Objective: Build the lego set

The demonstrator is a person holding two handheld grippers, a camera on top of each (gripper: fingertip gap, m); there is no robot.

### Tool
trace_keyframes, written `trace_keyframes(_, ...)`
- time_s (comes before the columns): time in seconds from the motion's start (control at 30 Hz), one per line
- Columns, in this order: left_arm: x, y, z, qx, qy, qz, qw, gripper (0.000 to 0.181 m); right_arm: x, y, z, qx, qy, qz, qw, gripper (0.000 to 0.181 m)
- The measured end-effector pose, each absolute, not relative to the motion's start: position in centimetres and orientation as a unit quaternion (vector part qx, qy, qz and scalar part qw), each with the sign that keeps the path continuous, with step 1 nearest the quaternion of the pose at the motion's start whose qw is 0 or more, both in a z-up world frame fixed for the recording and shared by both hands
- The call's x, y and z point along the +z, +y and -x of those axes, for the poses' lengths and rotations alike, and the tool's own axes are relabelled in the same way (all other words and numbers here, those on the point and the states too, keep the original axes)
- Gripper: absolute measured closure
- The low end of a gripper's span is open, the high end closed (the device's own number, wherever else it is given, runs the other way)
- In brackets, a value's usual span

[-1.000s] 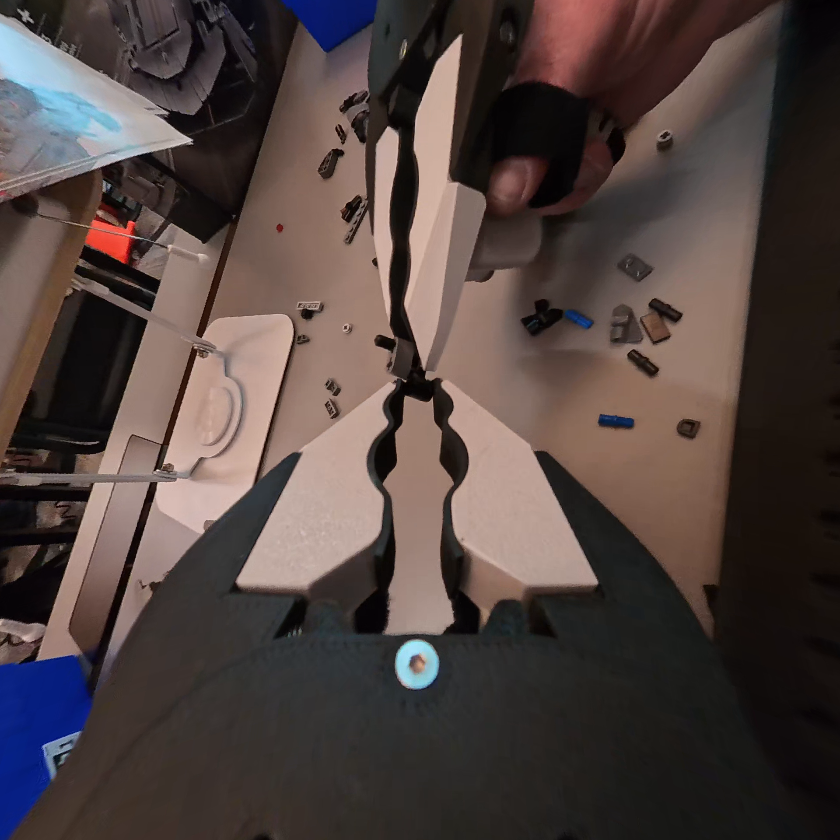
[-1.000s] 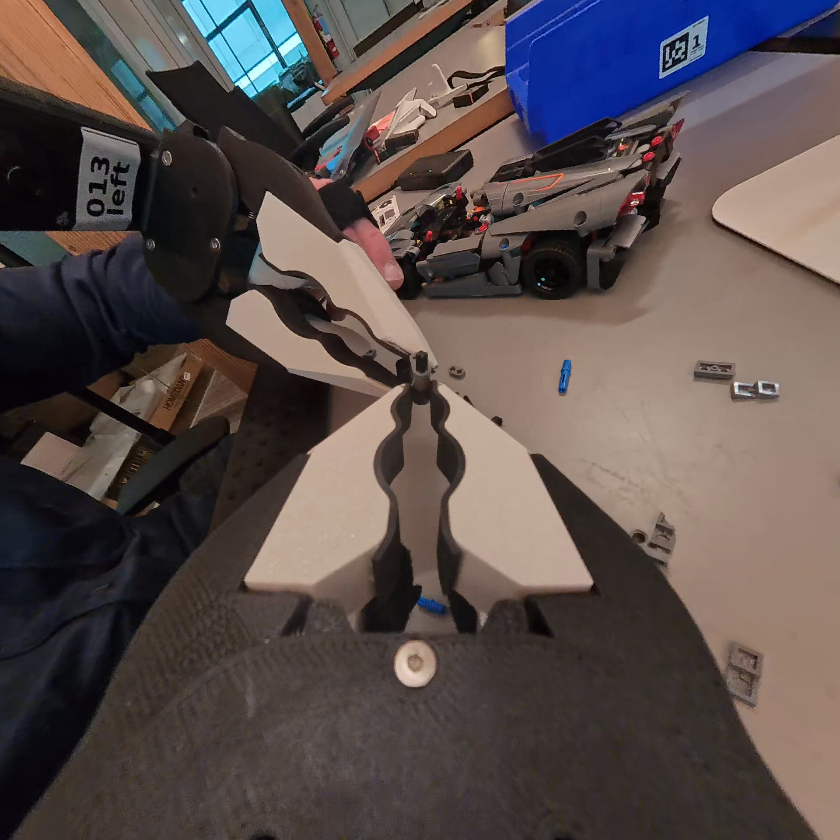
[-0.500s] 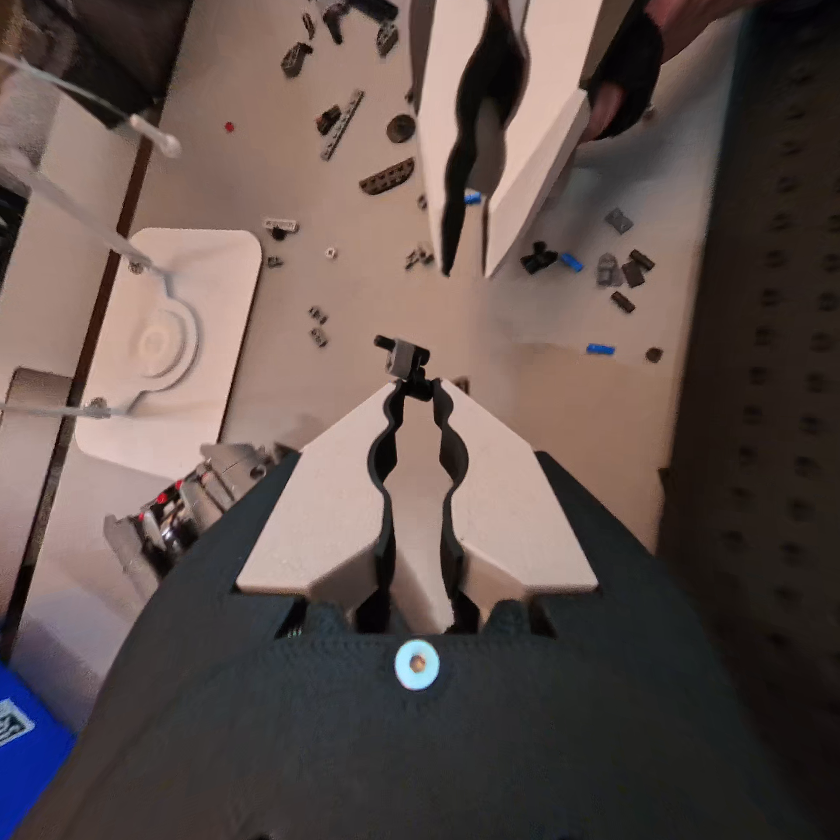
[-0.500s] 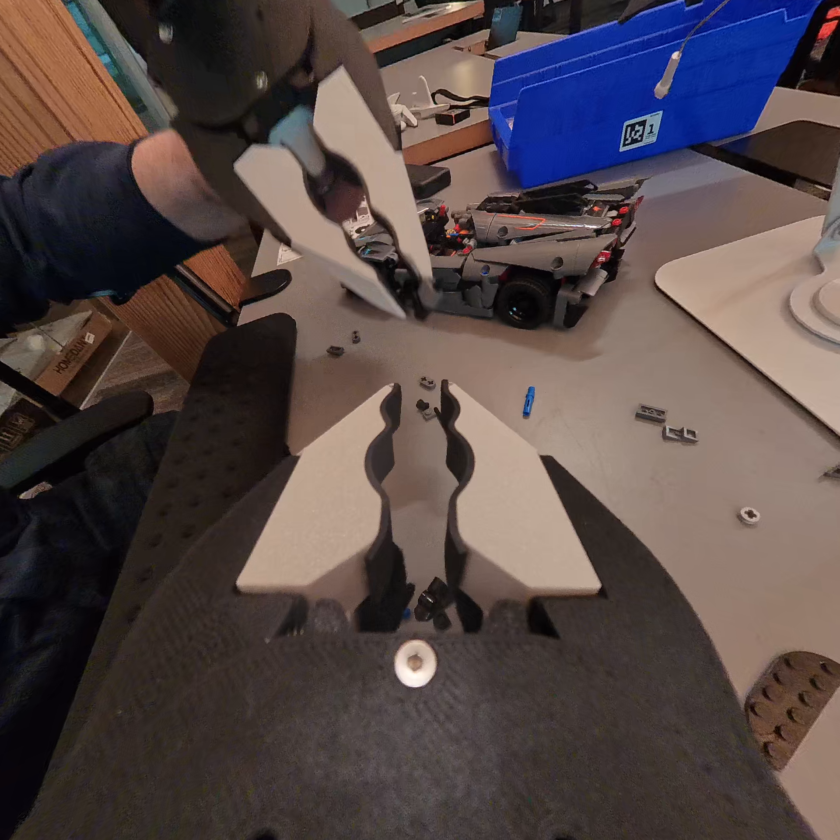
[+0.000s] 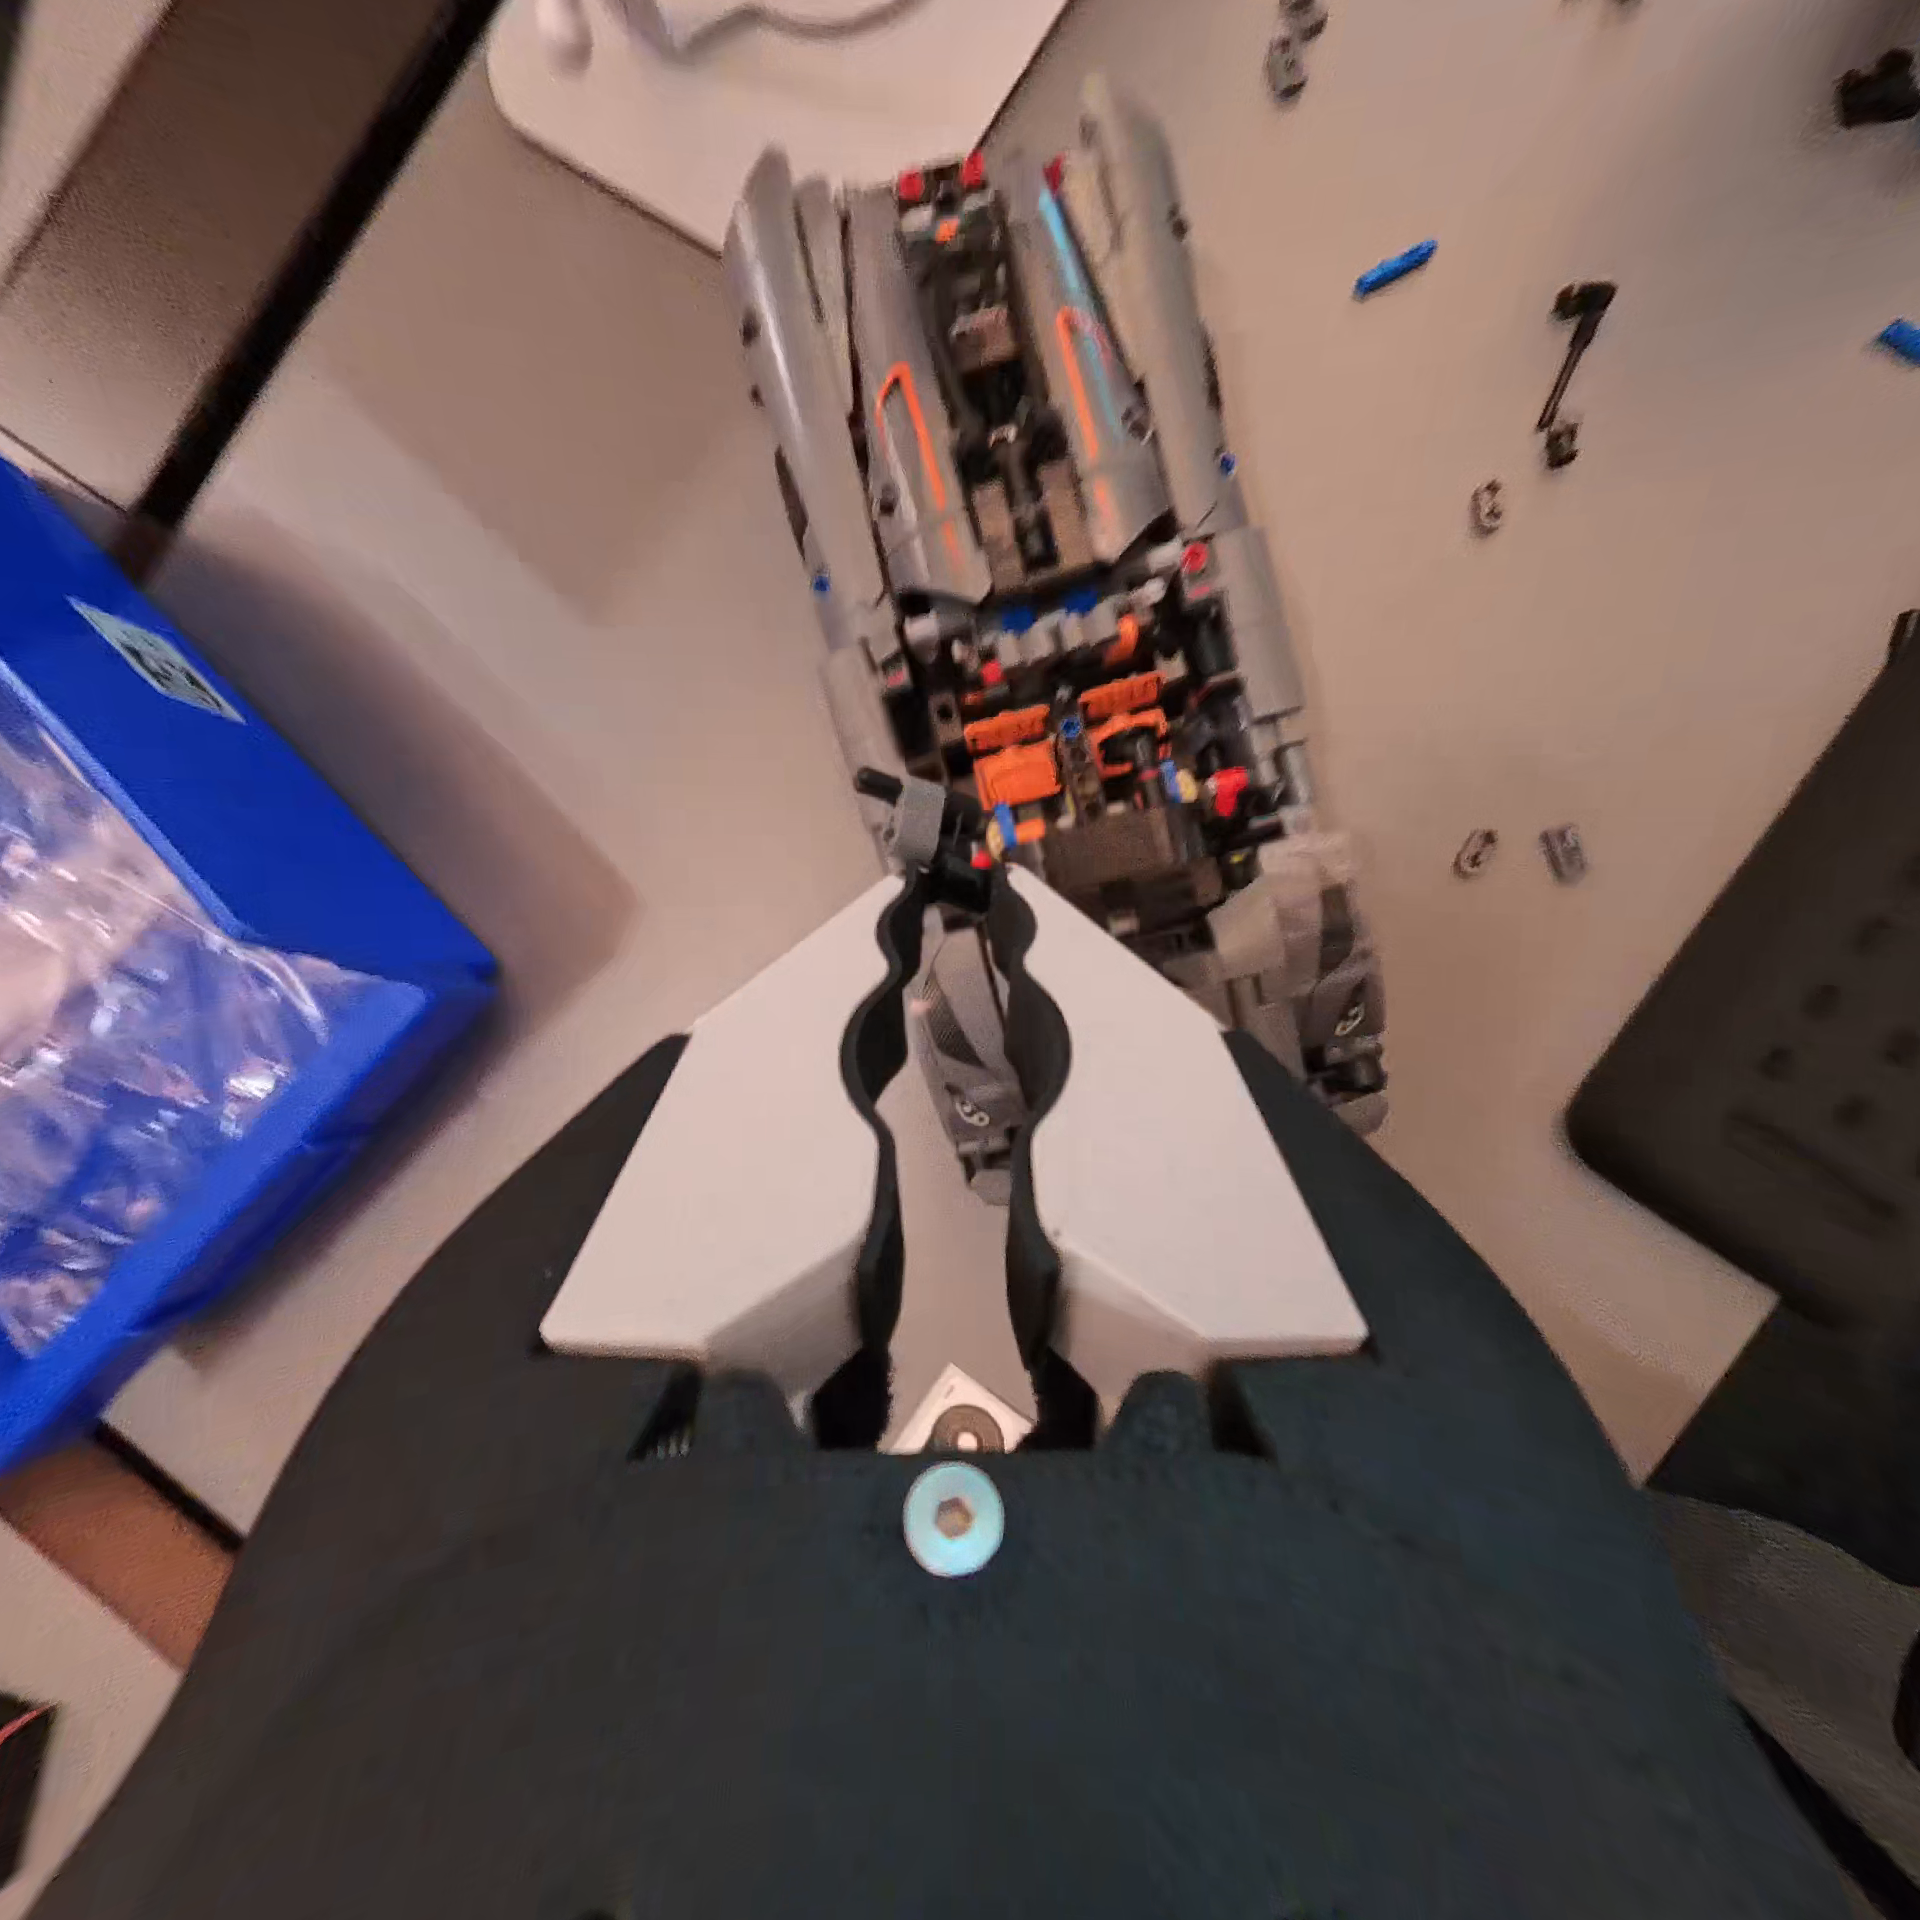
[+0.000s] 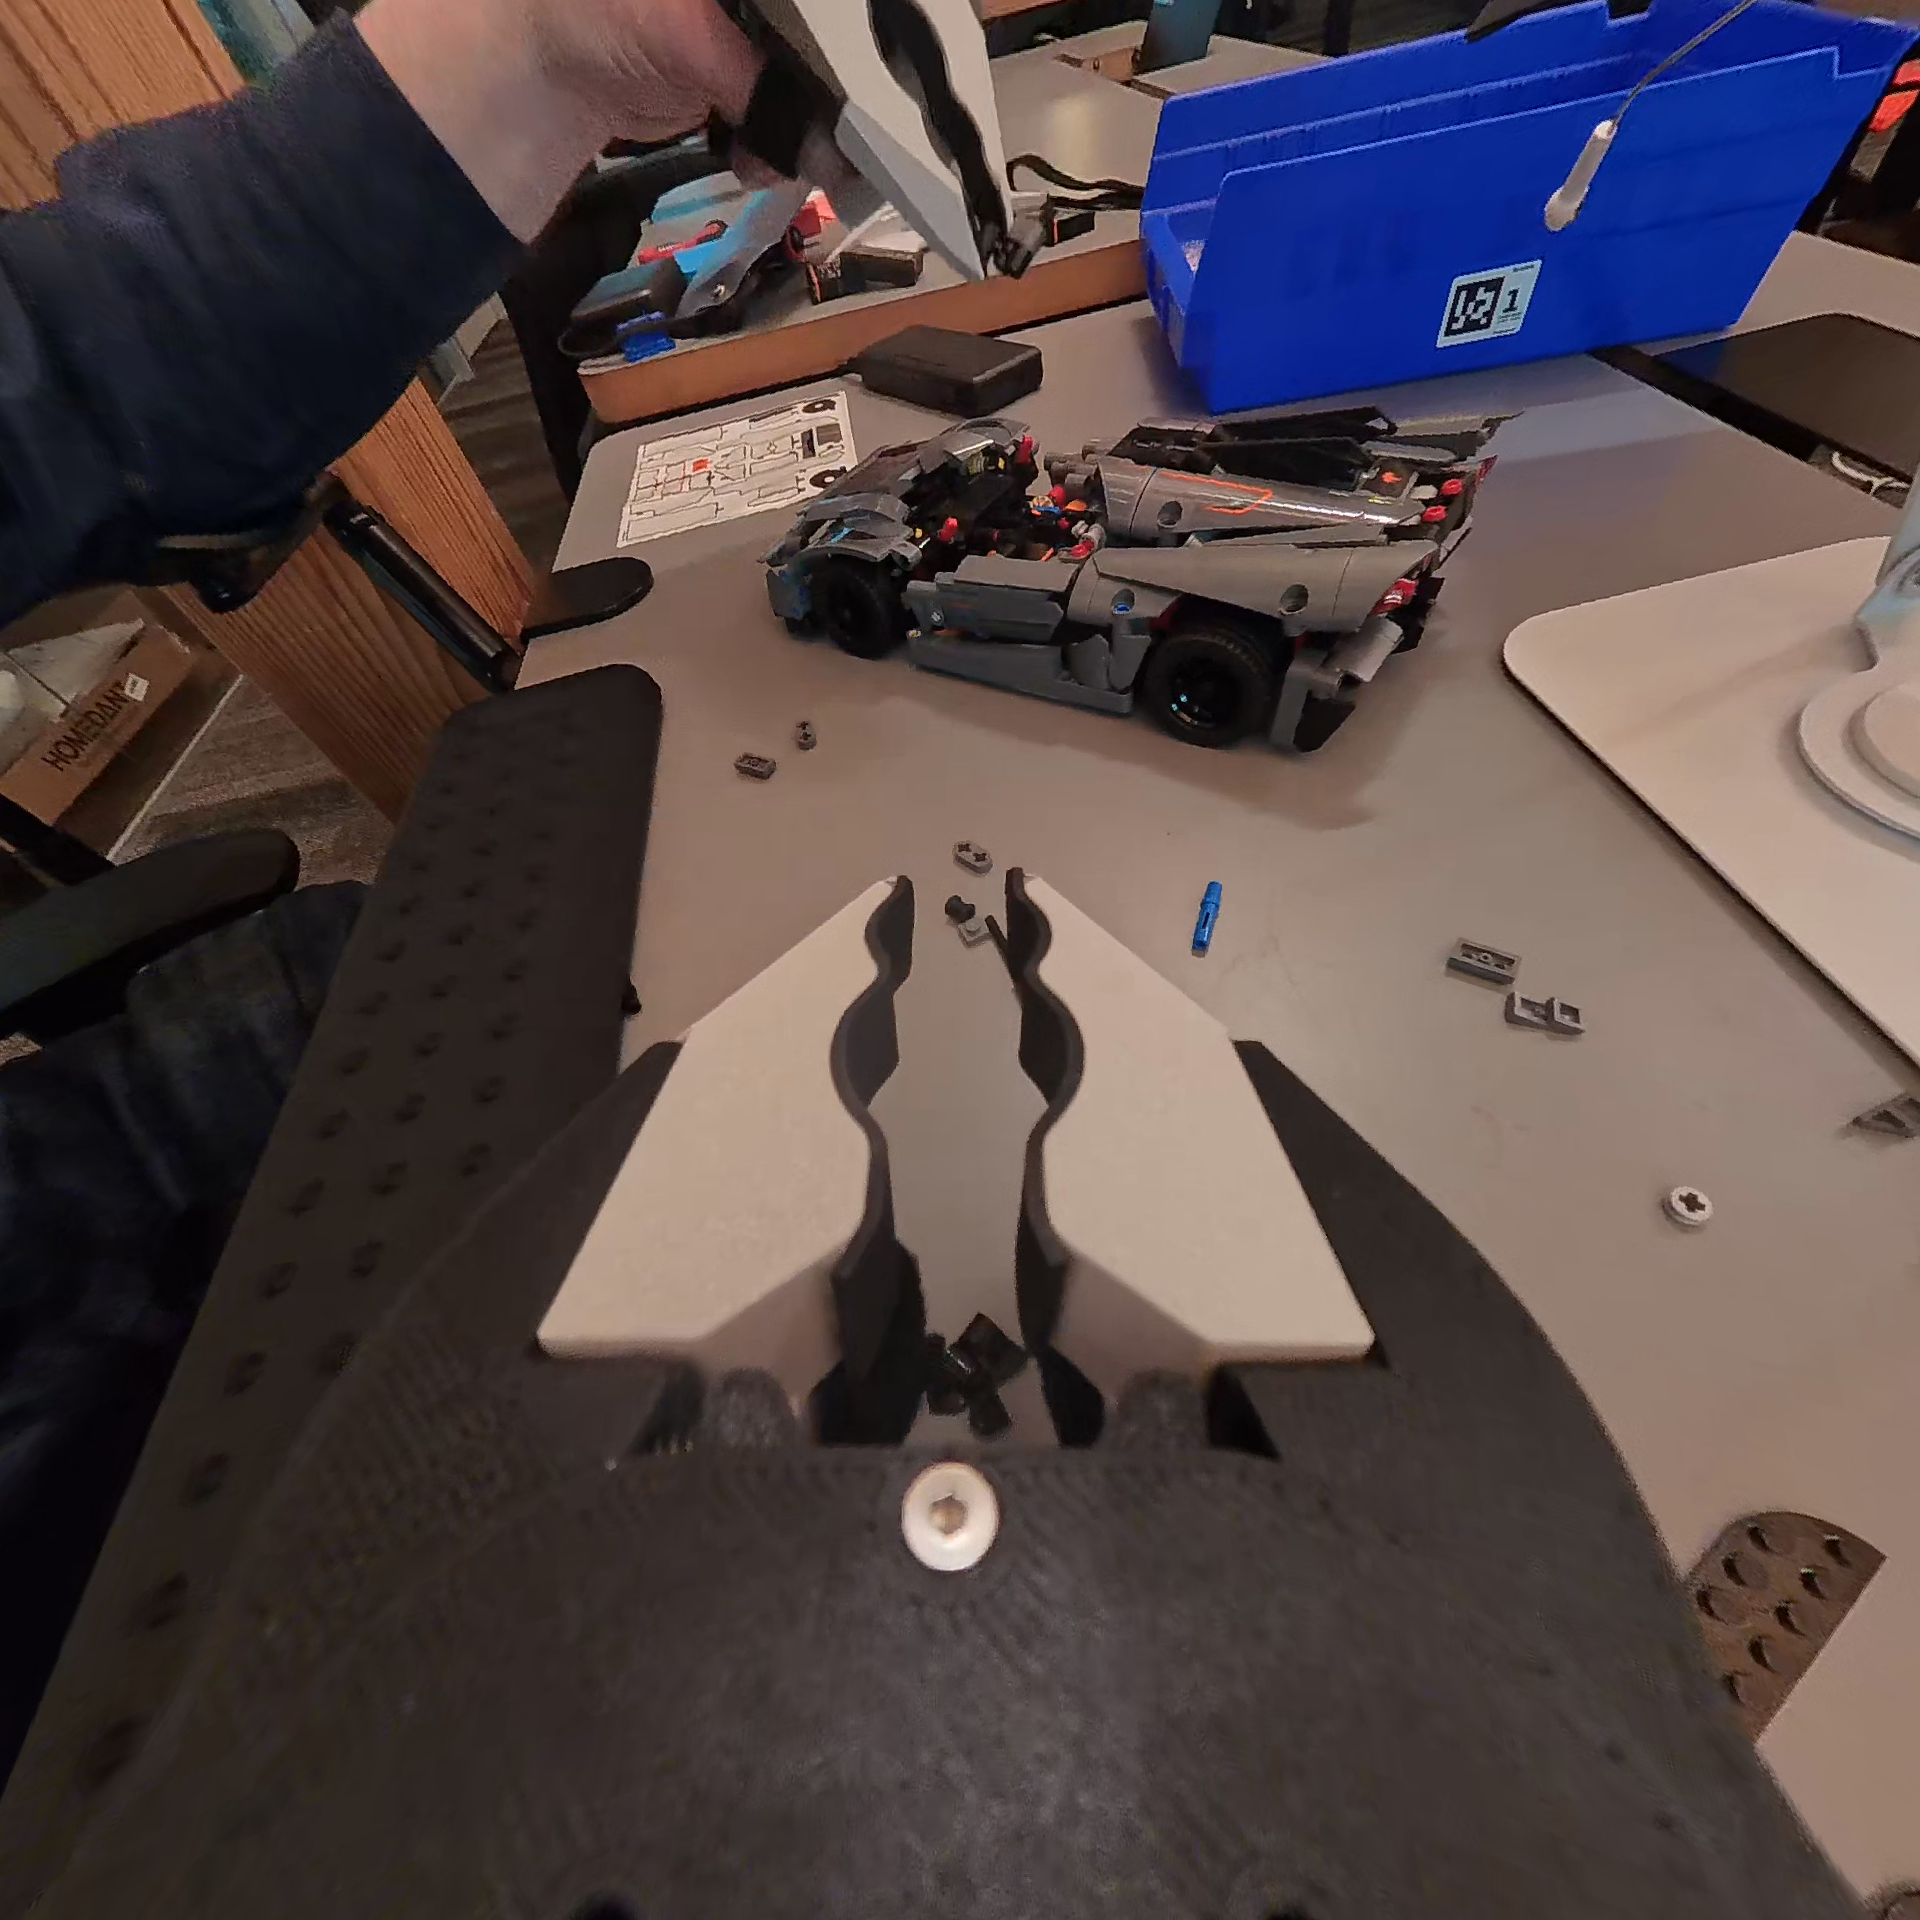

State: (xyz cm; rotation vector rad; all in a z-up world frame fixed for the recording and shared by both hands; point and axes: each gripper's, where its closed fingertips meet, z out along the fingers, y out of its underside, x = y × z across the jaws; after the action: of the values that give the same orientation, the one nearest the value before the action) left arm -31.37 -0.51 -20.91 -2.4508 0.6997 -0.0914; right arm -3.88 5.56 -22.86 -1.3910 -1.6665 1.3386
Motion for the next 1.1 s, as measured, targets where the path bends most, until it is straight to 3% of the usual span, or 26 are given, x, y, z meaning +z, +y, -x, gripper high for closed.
trace_keyframes(0.23,-23.3,-0.3,32.4,-0.096,0.236,0.918,0.305,0.171,-23.0,5.7,3.9,0.498,-0.626,0.525,0.29,0.167)
trace_keyframes(0.83,-26.6,-1.3,32.2,-0.21,0.346,0.908,0.105,0.171,-23.9,6.1,4.2,0.489,-0.63,0.531,0.287,0.169)
trace_keyframes(1.1,-26.9,-0.6,32.6,-0.24,0.354,0.902,0.059,0.171,-23.8,6.0,4.1,0.493,-0.63,0.528,0.286,0.168)
